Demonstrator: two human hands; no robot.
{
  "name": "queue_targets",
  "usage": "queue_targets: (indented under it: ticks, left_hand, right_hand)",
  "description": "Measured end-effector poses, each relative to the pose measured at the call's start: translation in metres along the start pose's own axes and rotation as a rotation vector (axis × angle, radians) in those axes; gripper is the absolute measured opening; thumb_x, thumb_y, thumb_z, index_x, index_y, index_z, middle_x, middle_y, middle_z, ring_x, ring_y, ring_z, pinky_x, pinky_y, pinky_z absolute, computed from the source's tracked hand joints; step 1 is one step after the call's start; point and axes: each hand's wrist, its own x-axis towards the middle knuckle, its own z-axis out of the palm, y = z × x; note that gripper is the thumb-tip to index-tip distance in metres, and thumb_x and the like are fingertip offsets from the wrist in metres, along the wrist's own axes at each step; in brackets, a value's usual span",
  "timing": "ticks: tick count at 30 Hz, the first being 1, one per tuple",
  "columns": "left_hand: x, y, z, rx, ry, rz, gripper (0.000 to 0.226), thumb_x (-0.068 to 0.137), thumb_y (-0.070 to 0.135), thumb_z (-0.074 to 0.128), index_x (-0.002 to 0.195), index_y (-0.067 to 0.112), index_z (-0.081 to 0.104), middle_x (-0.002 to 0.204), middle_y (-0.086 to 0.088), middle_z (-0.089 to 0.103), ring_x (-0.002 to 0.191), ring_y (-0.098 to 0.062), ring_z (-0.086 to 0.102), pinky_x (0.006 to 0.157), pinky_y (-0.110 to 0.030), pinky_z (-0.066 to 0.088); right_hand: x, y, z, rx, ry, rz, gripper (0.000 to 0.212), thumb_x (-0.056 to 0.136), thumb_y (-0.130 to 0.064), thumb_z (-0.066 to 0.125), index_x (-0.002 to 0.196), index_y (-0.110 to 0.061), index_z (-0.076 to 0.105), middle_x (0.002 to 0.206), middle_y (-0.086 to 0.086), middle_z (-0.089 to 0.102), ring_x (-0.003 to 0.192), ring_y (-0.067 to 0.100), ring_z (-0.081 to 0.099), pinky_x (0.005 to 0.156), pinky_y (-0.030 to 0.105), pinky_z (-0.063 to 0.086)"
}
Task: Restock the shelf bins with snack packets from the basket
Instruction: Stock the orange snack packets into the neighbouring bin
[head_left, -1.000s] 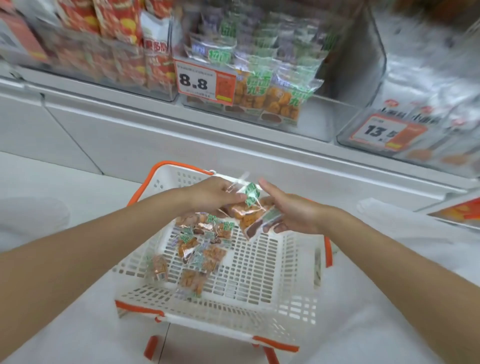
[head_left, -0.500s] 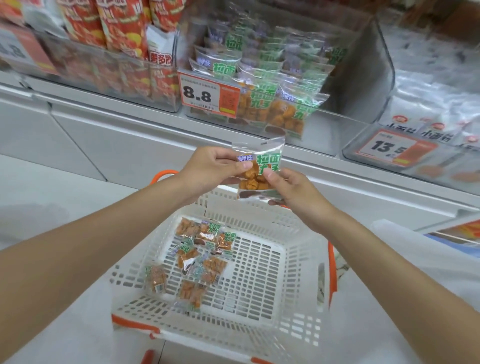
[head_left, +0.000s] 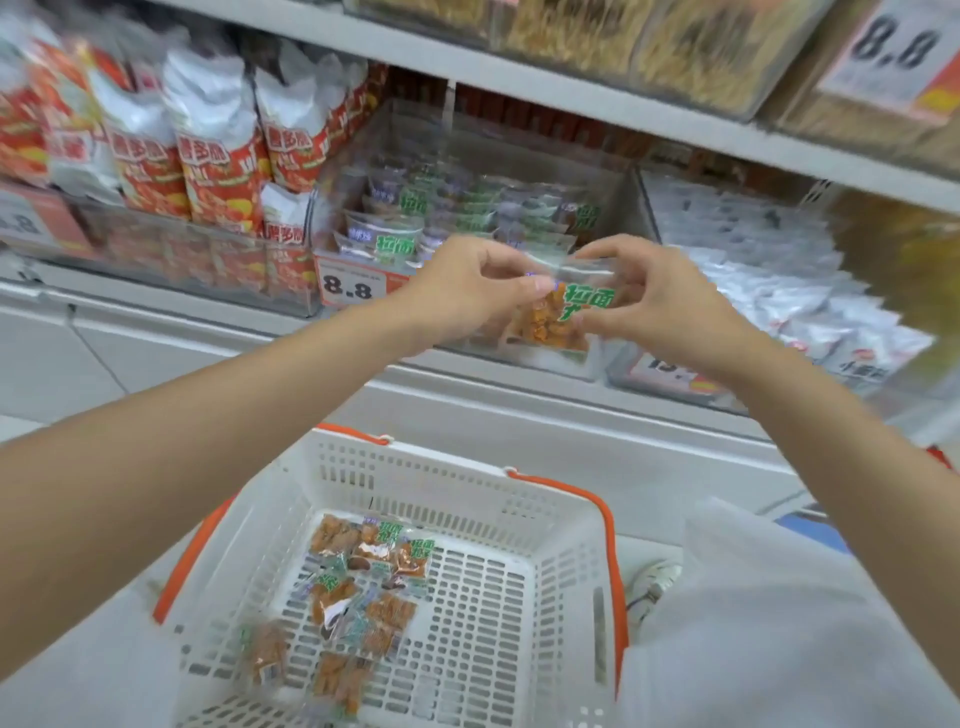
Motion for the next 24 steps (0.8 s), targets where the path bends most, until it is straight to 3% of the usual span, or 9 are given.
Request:
queue_targets:
  ticks: [2, 7, 11, 13, 16, 17, 20, 22, 24]
  left_hand:
    - [0.019, 0.019, 0.003, 0.047, 0.021, 0.087, 0.011, 0.087, 0.017, 0.071, 0.097, 0.013, 0.073, 0.078, 0.007, 0.070, 0.063, 0.005, 0.061, 0.066, -0.013, 0.051]
    - [0.067, 0.041, 0.009, 0.065, -0.005, 0.140, 0.020, 0.087, 0.009, 0.070, 0.106, 0.006, 0.071, 0.086, -0.001, 0.070, 0.065, 0.003, 0.060, 0.064, -0.013, 0.047]
    - [0.110, 0.031, 0.010, 0.043, -0.039, 0.092, 0.032, 0.086, -0.001, 0.067, 0.116, 0.010, 0.065, 0.110, -0.008, 0.070, 0.087, -0.008, 0.064, 0.072, -0.017, 0.051]
    - [0.133, 0.023, 0.009, 0.051, -0.050, 0.072, 0.039, 0.085, -0.004, 0.066, 0.122, 0.008, 0.061, 0.113, -0.011, 0.067, 0.091, -0.012, 0.062, 0.073, -0.019, 0.053]
    - [0.169, 0.013, 0.011, 0.133, -0.027, 0.052, 0.039, 0.086, -0.001, 0.067, 0.124, 0.004, 0.059, 0.117, -0.014, 0.065, 0.103, -0.021, 0.063, 0.094, -0.033, 0.053]
    - [0.181, 0.011, 0.011, 0.200, -0.014, 0.060, 0.037, 0.086, 0.002, 0.069, 0.122, 0.005, 0.061, 0.118, -0.014, 0.066, 0.107, -0.024, 0.063, 0.097, -0.037, 0.051]
    - [0.216, 0.003, 0.011, 0.369, 0.029, 0.106, 0.024, 0.086, 0.003, 0.068, 0.109, 0.008, 0.069, 0.113, -0.014, 0.068, 0.106, -0.028, 0.064, 0.096, -0.040, 0.051]
    - [0.233, -0.003, 0.009, 0.460, 0.020, 0.133, 0.021, 0.089, 0.007, 0.066, 0.109, 0.008, 0.069, 0.112, -0.011, 0.068, 0.104, -0.025, 0.063, 0.092, -0.034, 0.051]
    - [0.243, -0.012, 0.007, 0.529, 0.009, 0.150, 0.018, 0.090, 0.010, 0.065, 0.108, 0.009, 0.068, 0.110, -0.009, 0.067, 0.099, -0.020, 0.062, 0.080, -0.025, 0.046]
  right_hand:
    - [0.007, -0.003, -0.020, -0.096, 0.104, -0.032, 0.045, 0.075, -0.021, 0.083, 0.117, -0.023, 0.065, 0.081, -0.012, 0.063, 0.057, -0.001, 0.053, 0.056, 0.010, 0.039]
    - [0.023, 0.003, -0.038, -0.183, 0.294, -0.064, 0.042, 0.081, -0.017, 0.075, 0.122, -0.021, 0.066, 0.103, -0.007, 0.067, 0.081, 0.016, 0.064, 0.082, 0.025, 0.048]
    - [0.057, 0.024, -0.031, -0.319, 0.335, -0.088, 0.045, 0.085, -0.014, 0.072, 0.129, -0.015, 0.062, 0.122, 0.006, 0.068, 0.101, 0.026, 0.064, 0.094, 0.037, 0.049]
    - [0.079, 0.035, -0.029, -0.423, 0.335, -0.063, 0.041, 0.086, -0.015, 0.069, 0.126, -0.011, 0.062, 0.115, 0.013, 0.068, 0.100, 0.033, 0.063, 0.086, 0.040, 0.051]
    - [0.114, 0.049, -0.025, -0.570, 0.280, 0.041, 0.031, 0.089, -0.023, 0.065, 0.114, -0.006, 0.064, 0.091, 0.017, 0.067, 0.079, 0.036, 0.061, 0.069, 0.039, 0.053]
    - [0.124, 0.050, -0.024, -0.611, 0.249, 0.069, 0.033, 0.091, -0.028, 0.063, 0.116, -0.008, 0.063, 0.093, 0.017, 0.068, 0.080, 0.035, 0.061, 0.070, 0.039, 0.055]
    - [0.155, 0.055, -0.023, -0.734, 0.148, 0.116, 0.046, 0.096, -0.034, 0.059, 0.137, -0.016, 0.049, 0.124, 0.015, 0.061, 0.107, 0.035, 0.059, 0.085, 0.039, 0.052]
    - [0.171, 0.058, -0.024, -0.786, 0.117, 0.126, 0.048, 0.097, -0.032, 0.057, 0.141, -0.017, 0.044, 0.131, 0.014, 0.056, 0.115, 0.035, 0.057, 0.084, 0.038, 0.048]
    - [0.186, 0.063, -0.024, -0.841, 0.109, 0.070, 0.046, 0.095, -0.029, 0.061, 0.137, -0.013, 0.050, 0.128, 0.015, 0.058, 0.113, 0.035, 0.058, 0.084, 0.038, 0.048]
